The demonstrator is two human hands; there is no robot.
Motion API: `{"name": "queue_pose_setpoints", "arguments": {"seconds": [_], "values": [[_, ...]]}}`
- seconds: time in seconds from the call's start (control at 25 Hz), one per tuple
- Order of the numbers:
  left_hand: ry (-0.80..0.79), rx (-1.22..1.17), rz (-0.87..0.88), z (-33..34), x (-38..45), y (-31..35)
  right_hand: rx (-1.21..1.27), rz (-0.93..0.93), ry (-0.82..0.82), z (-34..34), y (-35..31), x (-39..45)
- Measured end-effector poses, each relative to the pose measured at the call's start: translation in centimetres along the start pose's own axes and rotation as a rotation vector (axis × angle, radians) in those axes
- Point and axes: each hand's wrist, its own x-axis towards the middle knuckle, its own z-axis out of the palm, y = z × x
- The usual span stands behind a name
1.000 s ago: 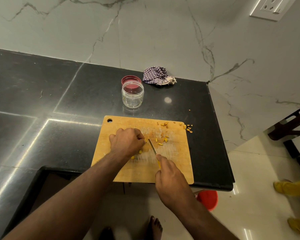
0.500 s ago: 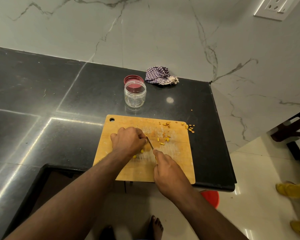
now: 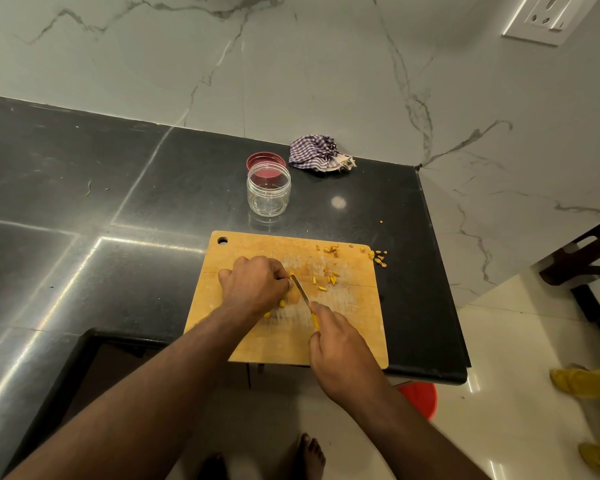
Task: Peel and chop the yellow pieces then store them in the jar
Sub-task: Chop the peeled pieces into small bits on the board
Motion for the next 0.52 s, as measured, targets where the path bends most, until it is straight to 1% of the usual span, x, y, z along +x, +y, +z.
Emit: {"name": "queue_pose_setpoints", "arguments": {"seconds": [0.32, 0.52], "values": [[0.018, 0.015, -0.005, -0.1, -0.1, 0.2, -0.08, 0.001, -0.048, 0.5, 0.3, 1.3], [0.009, 0.011, -0.015, -0.2, -0.1, 0.3, -0.012, -0.005, -0.045, 0.3, 1.2, -0.9]]}}
